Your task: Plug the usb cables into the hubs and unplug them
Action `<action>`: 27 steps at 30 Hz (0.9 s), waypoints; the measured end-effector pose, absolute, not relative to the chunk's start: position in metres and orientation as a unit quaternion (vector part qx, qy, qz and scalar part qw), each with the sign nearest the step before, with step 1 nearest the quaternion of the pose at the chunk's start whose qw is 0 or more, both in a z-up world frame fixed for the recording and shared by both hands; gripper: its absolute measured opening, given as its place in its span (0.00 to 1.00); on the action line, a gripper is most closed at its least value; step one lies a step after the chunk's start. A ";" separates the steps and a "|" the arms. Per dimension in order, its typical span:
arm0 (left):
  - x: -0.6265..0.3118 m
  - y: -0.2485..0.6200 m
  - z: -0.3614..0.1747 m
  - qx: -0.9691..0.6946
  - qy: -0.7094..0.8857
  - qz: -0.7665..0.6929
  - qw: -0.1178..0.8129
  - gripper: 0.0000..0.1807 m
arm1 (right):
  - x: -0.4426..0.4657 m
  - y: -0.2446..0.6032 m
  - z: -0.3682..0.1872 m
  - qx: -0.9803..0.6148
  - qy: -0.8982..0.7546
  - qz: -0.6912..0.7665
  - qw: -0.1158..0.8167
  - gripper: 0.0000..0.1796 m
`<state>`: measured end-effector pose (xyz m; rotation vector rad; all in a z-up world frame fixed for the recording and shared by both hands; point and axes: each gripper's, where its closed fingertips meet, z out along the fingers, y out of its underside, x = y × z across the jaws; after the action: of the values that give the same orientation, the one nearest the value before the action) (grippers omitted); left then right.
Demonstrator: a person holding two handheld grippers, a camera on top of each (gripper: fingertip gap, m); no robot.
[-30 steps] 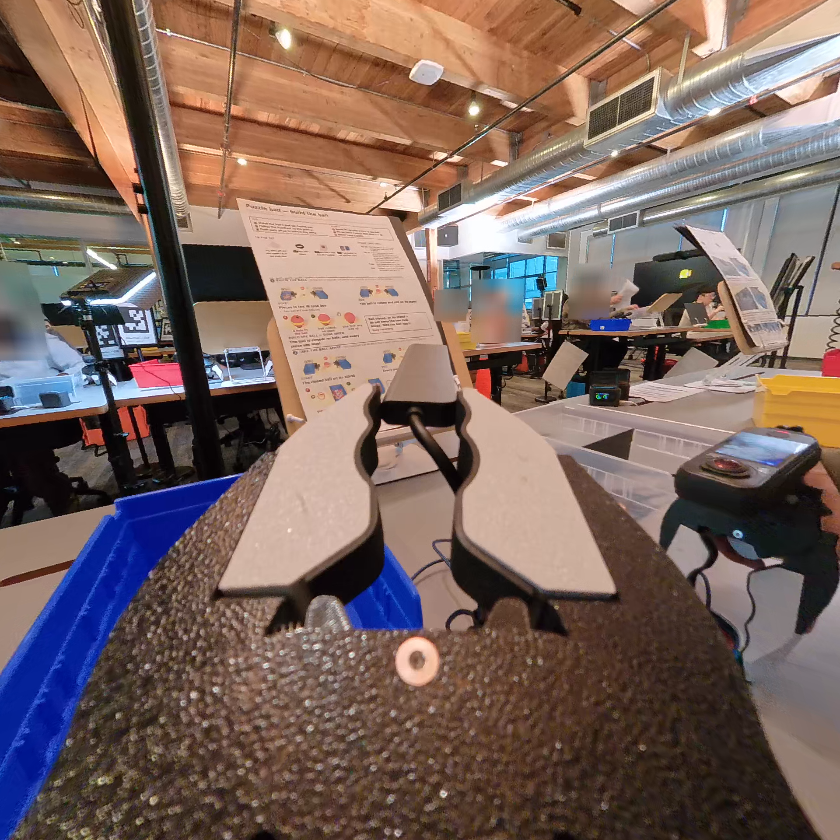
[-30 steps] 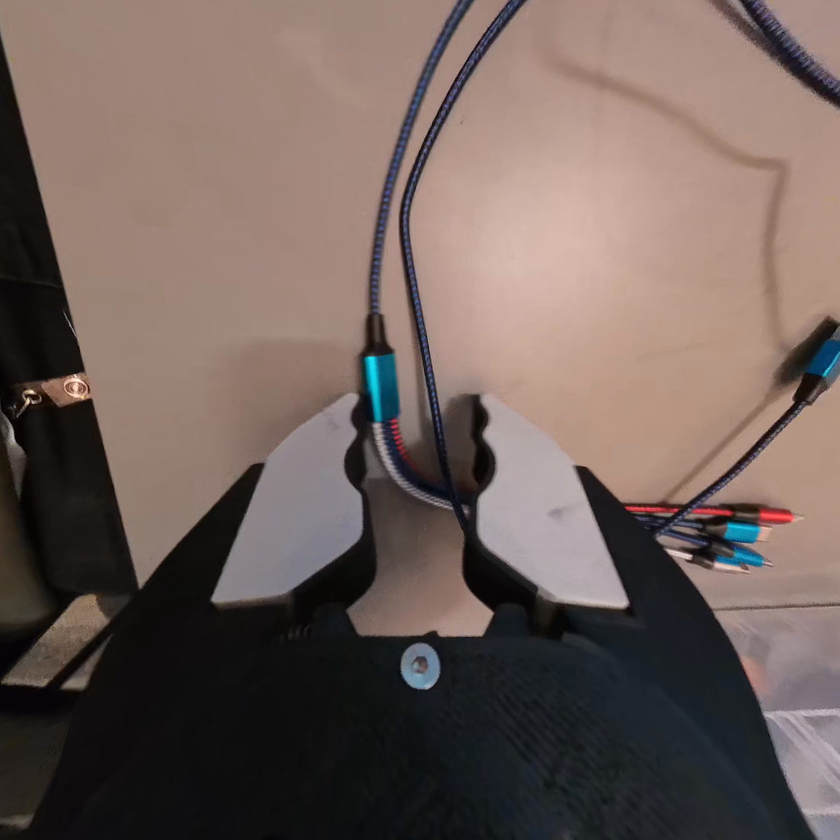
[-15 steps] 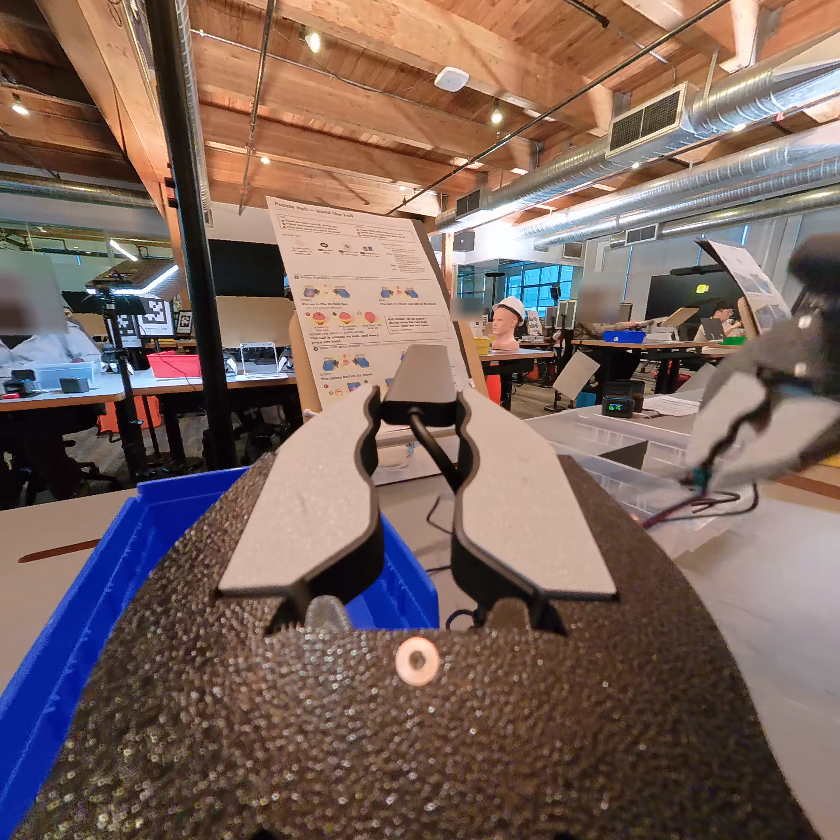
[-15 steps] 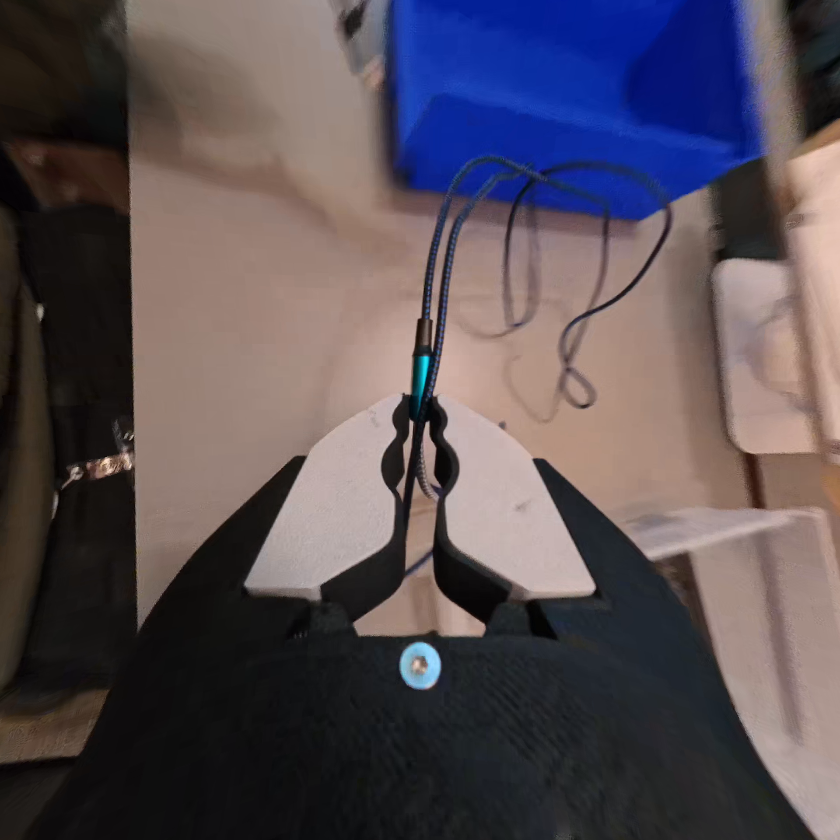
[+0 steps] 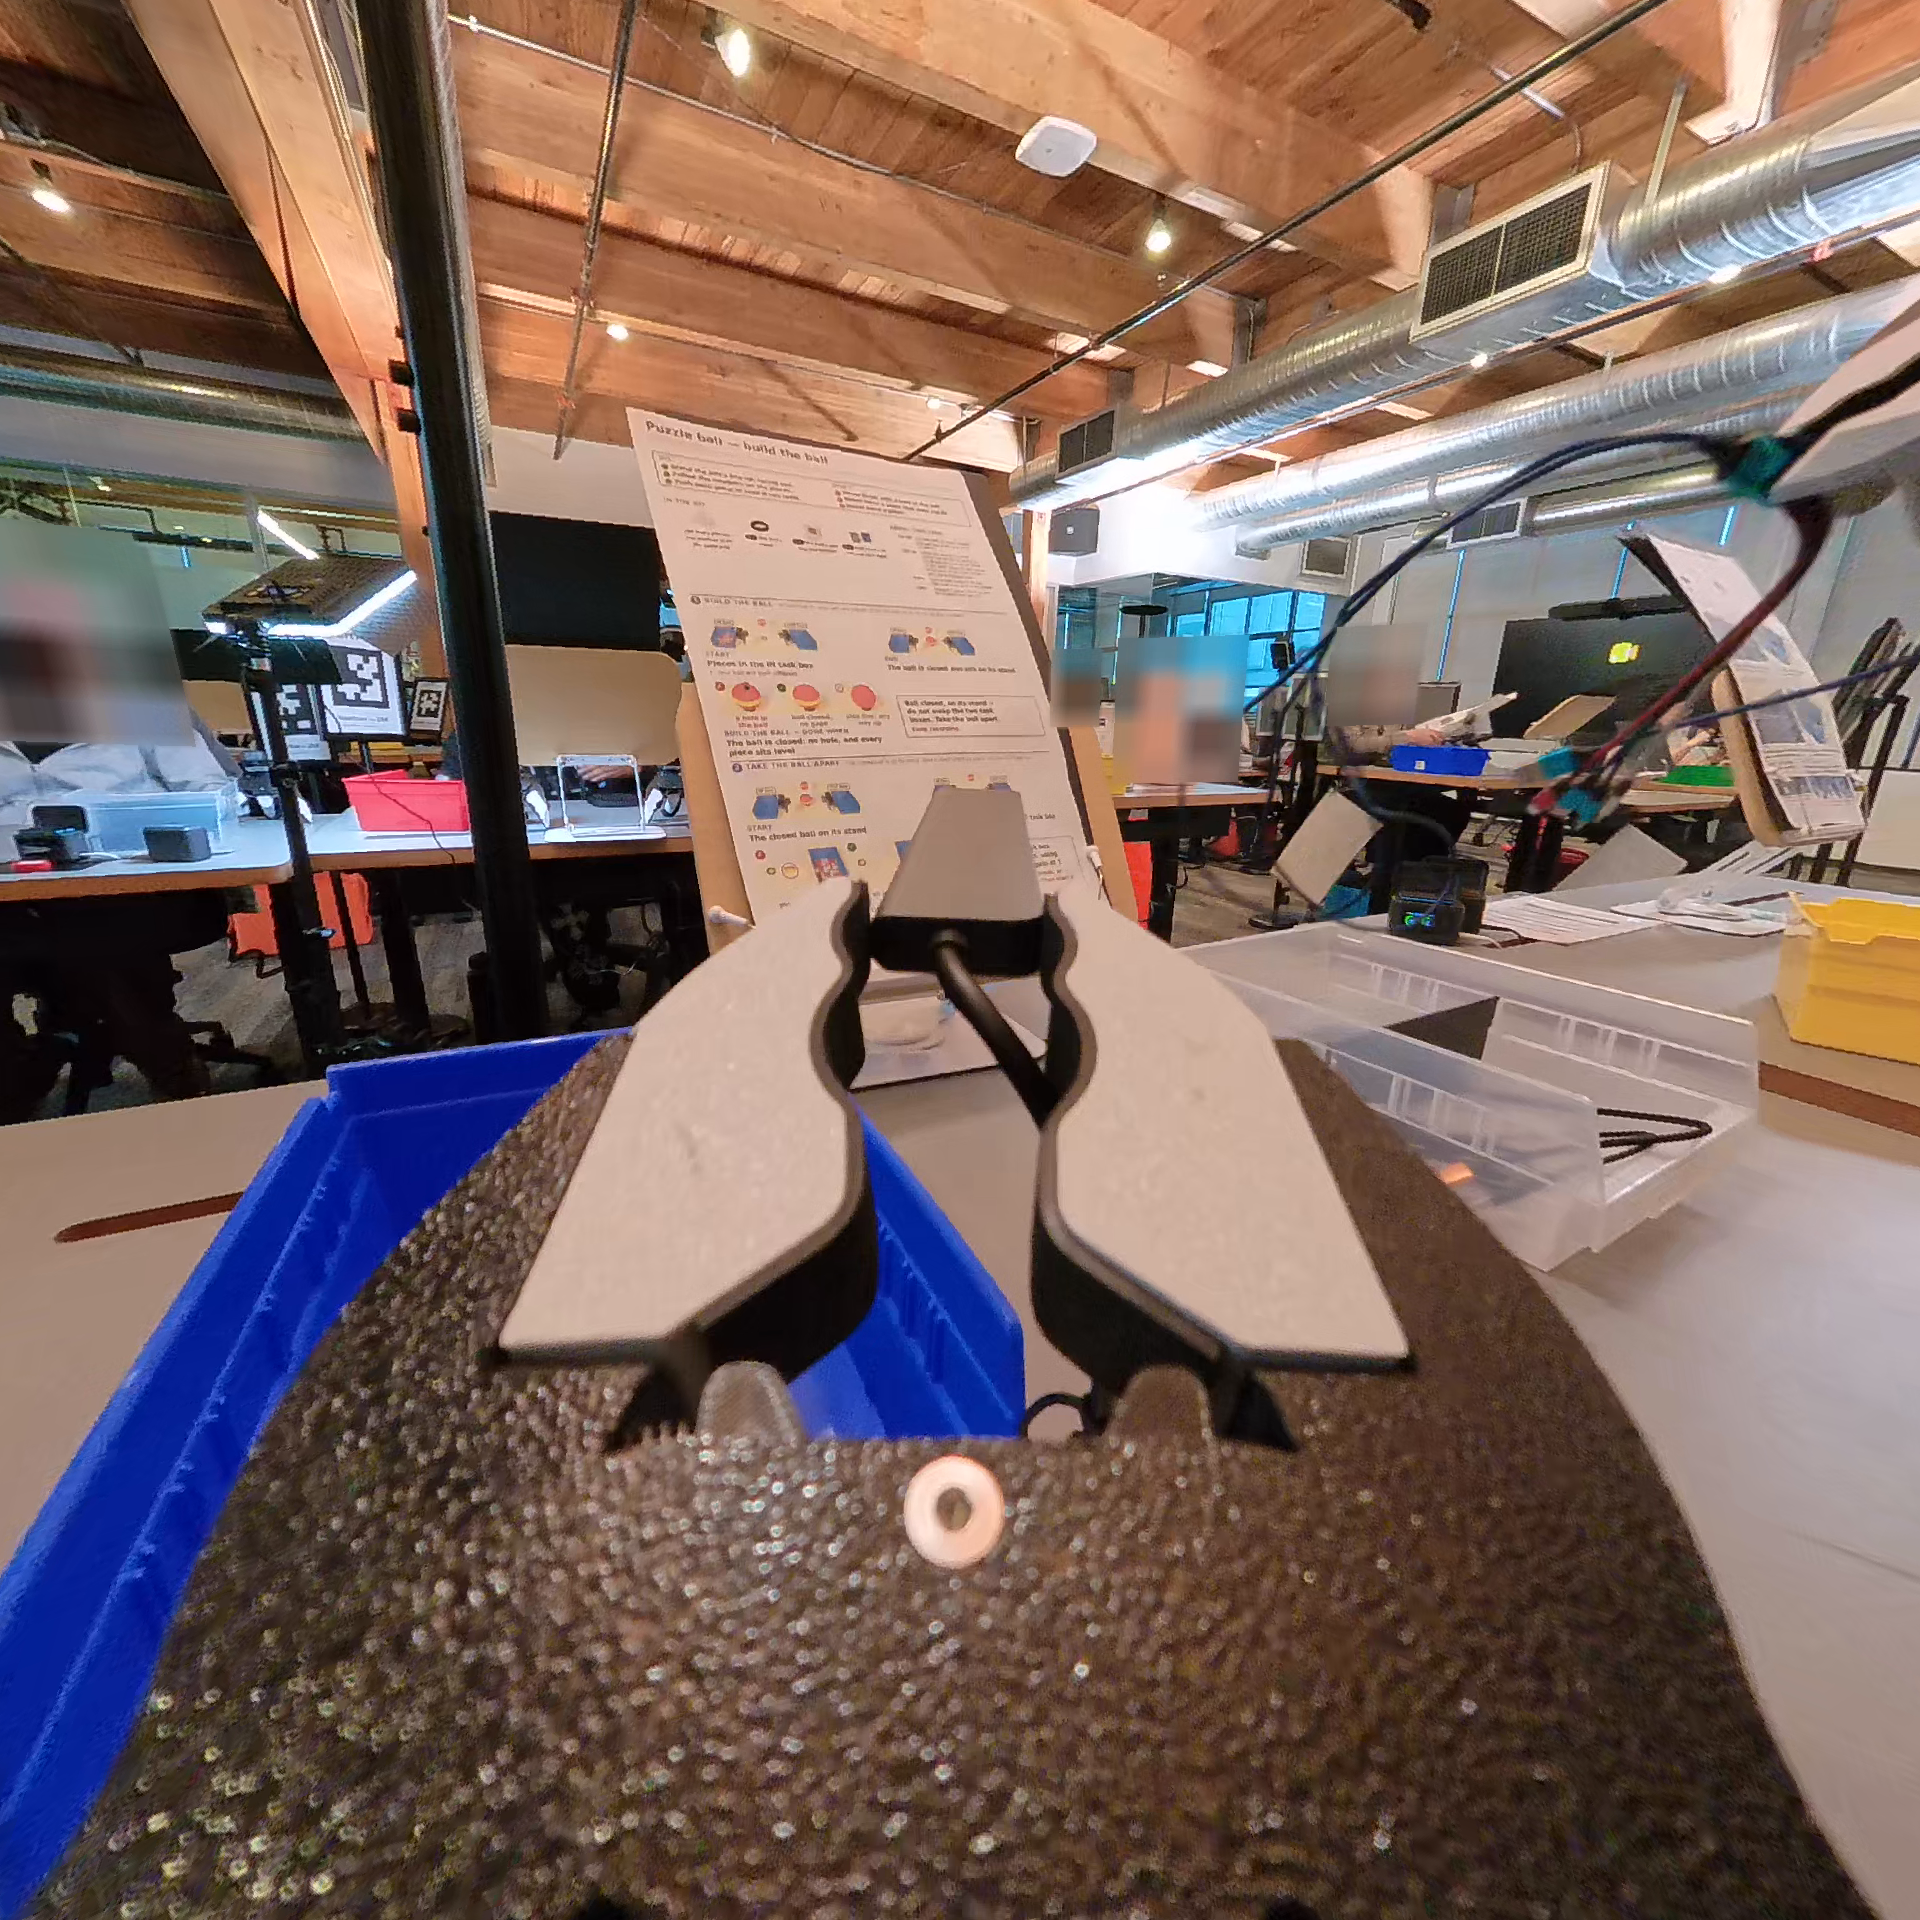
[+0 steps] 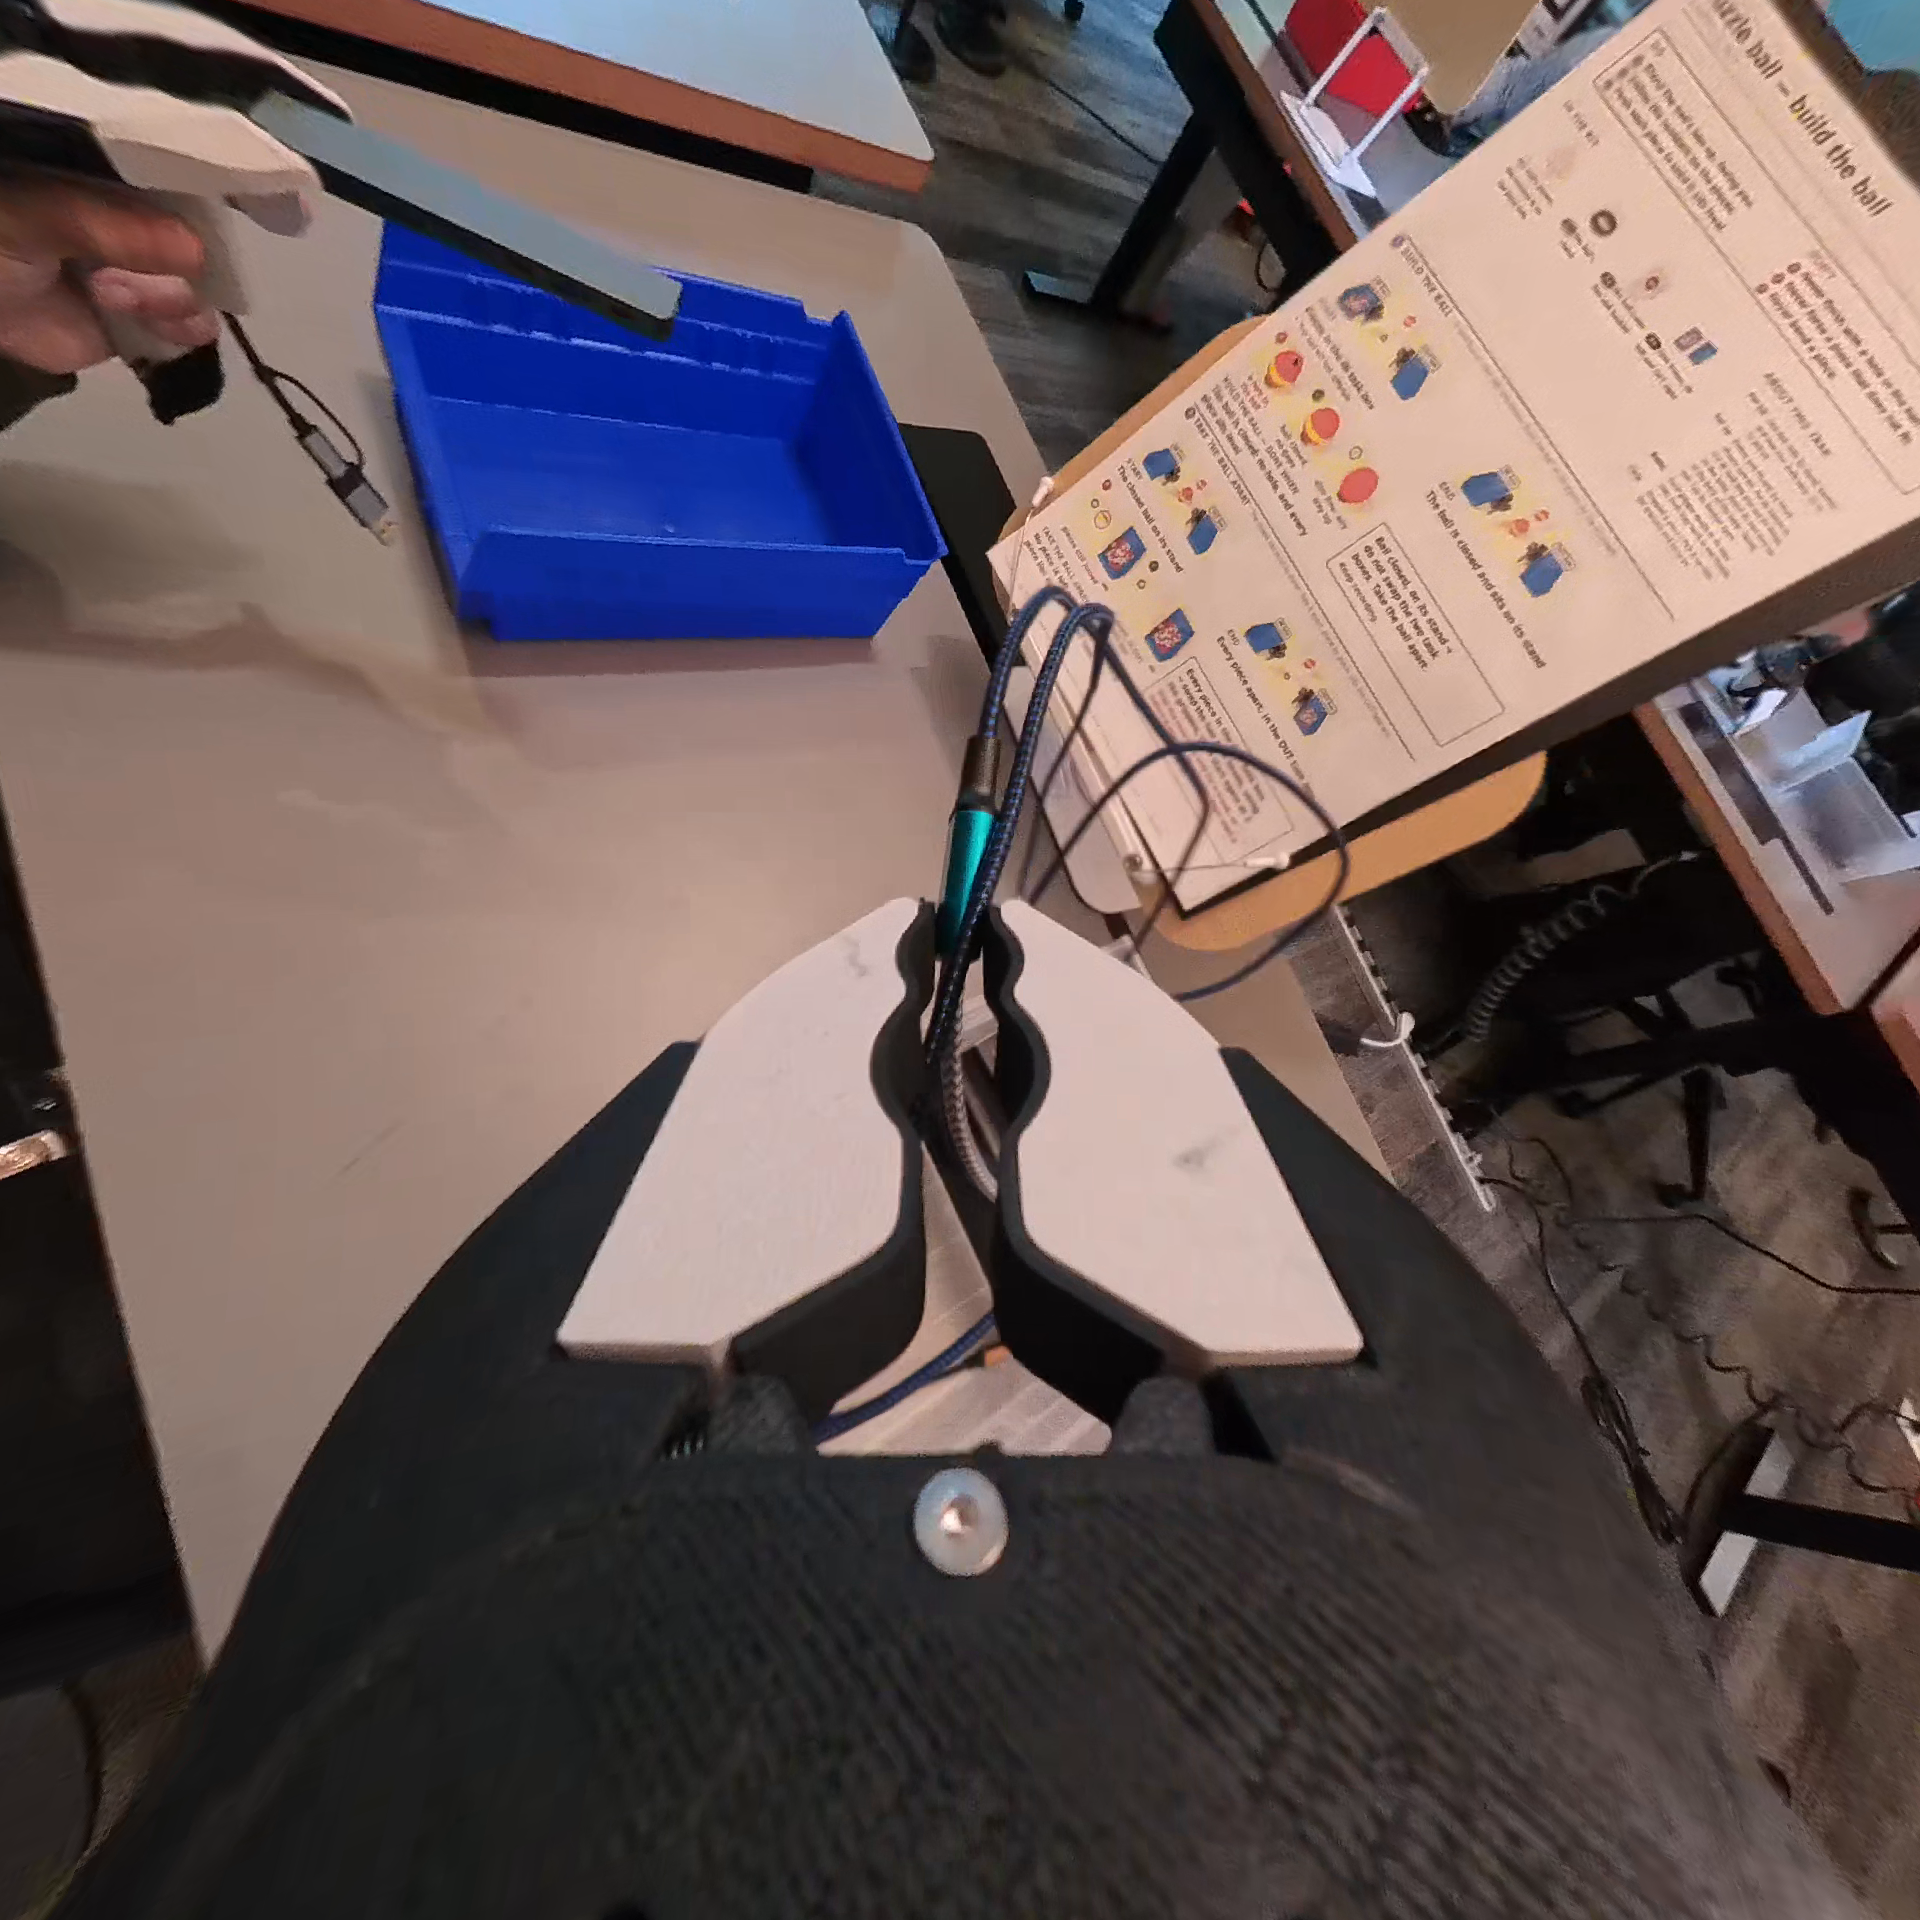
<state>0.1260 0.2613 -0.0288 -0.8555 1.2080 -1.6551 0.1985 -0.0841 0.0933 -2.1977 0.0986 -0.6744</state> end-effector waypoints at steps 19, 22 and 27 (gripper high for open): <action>0.131 0.244 -0.037 -0.339 0.508 -0.666 0.429 0.16 | 0.202 -0.169 0.008 -0.953 0.080 -0.151 0.249 0.05; 0.131 0.240 -0.039 -0.338 0.511 -0.668 0.423 0.16 | 0.209 -0.152 -0.006 -0.950 0.079 -0.121 0.275 0.05; 0.131 0.237 -0.038 -0.334 0.515 -0.669 0.419 0.17 | 0.224 -0.131 -0.038 -0.934 0.072 -0.095 0.338 0.05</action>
<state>0.1305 0.2368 -0.0383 -0.8369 1.2918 -1.6766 0.2244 -0.1310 -0.0381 -2.4331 0.1887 -0.2486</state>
